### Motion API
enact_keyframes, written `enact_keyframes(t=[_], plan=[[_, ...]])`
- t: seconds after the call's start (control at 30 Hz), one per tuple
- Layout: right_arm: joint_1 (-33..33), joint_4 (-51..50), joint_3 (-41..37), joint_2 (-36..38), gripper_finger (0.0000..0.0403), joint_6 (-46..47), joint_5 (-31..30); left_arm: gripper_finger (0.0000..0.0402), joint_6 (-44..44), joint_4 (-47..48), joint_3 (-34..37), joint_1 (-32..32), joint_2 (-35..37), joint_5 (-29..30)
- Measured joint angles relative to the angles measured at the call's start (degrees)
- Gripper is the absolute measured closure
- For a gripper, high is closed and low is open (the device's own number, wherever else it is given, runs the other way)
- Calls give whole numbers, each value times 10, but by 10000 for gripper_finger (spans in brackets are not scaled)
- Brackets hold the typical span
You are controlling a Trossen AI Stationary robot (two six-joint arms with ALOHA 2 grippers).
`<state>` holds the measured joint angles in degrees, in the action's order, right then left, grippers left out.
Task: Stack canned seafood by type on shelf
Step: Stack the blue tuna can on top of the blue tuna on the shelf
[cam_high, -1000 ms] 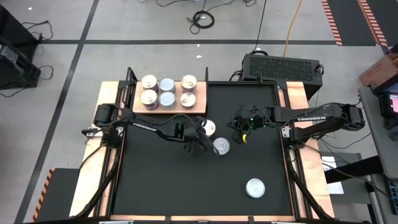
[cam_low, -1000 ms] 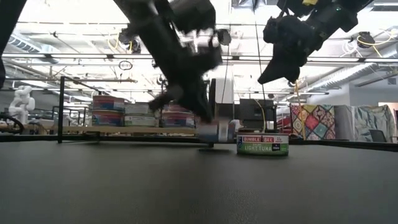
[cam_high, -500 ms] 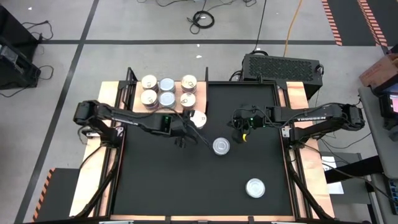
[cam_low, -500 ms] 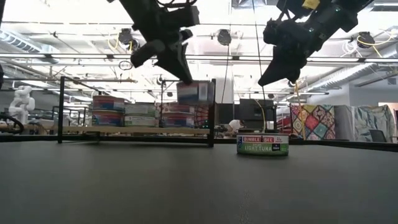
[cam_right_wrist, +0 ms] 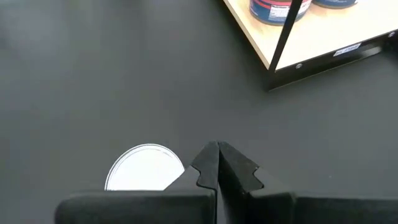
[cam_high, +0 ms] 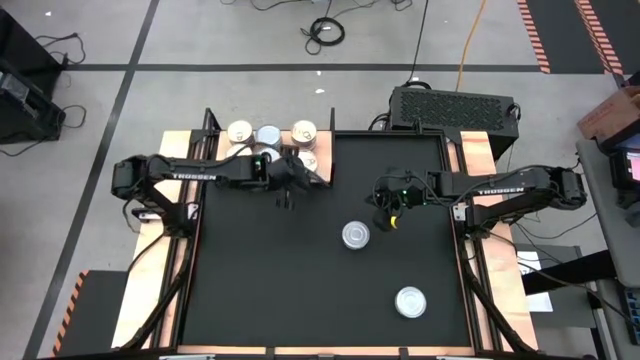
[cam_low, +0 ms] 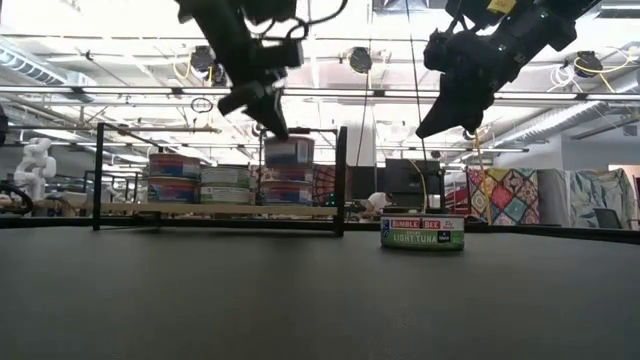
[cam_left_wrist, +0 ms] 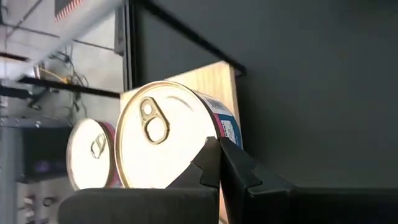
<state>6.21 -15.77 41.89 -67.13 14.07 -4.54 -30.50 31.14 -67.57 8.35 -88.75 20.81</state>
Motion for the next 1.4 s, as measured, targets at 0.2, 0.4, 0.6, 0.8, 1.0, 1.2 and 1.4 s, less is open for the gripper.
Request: enact_keyframes(t=[0.2,0.4,0.6,0.8,1.0,1.2,1.4], plan=[[-9,0,0,0,403,-2,0,402,-13,-14,19,57,0,-37],[-11,0,0,0,403,-1,0,402,-29,-42,23,91,0,-58],[-11,2,0,0,403,0,0,402,-29,-47,23,111,0,-77],[-11,2,0,0,403,0,0,402,-29,-52,23,117,-1,-97],[-11,2,0,0,403,2,0,402,-29,-53,23,117,-16,-101],[-11,1,0,0,403,2,0,389,-28,-57,23,117,-27,-84],[-11,1,0,0,403,3,1,358,-28,-53,23,104,-24,-83]])
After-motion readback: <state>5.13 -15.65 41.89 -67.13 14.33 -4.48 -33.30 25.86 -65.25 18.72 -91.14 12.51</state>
